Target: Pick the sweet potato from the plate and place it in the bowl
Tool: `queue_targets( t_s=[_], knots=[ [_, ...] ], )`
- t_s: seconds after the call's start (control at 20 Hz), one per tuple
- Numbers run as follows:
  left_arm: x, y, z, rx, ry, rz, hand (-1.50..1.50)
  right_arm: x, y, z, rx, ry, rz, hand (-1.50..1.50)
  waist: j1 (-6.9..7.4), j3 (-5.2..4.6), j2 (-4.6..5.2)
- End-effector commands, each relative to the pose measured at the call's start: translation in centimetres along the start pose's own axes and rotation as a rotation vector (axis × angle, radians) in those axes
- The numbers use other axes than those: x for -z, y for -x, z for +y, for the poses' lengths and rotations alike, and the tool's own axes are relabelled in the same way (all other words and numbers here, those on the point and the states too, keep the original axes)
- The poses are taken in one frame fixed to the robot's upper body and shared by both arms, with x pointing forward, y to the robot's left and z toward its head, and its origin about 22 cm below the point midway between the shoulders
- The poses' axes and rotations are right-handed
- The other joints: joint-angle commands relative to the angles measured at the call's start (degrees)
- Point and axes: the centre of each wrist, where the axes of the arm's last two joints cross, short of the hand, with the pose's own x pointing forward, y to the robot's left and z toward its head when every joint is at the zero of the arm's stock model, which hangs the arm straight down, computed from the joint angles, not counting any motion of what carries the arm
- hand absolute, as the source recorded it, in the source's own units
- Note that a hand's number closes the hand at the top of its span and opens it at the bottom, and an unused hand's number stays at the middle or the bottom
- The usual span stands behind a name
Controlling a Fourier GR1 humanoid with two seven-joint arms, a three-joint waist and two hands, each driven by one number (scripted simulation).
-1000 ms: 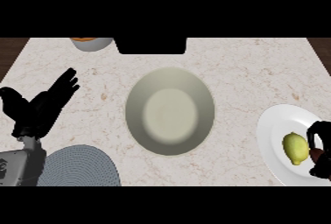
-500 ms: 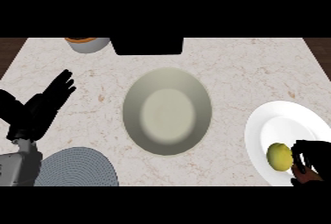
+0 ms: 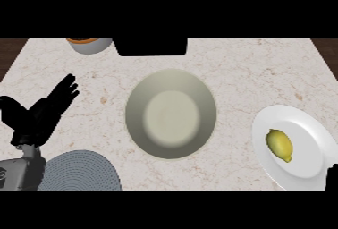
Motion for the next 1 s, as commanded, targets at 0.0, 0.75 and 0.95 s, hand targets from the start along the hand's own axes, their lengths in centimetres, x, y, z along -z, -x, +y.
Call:
queue_targets(
  t_s=[0.0, 0.75, 0.95],
  knots=[
    [0.1, 0.9, -0.2, 0.000, 0.010, 0.010, 0.00, -3.6, -2.8, -3.0, -0.054, 0.043, -0.024, 1.50, 0.26, 0.02, 0.10],
    [0.2, -0.4, 0.1, 0.019, 0.021, 0.008, 0.00, -2.0, -7.1, -6.4, 0.059, 0.171, -0.180, 1.50, 0.55, -0.34, -0.35],
    [0.8, -1.0, -0.4, 0.006, 0.009, 0.003, 0.00, -0.3, -9.5, -6.4, 0.136, 0.178, -0.185, 1.50, 0.93, -0.31, -0.26]
  ],
)
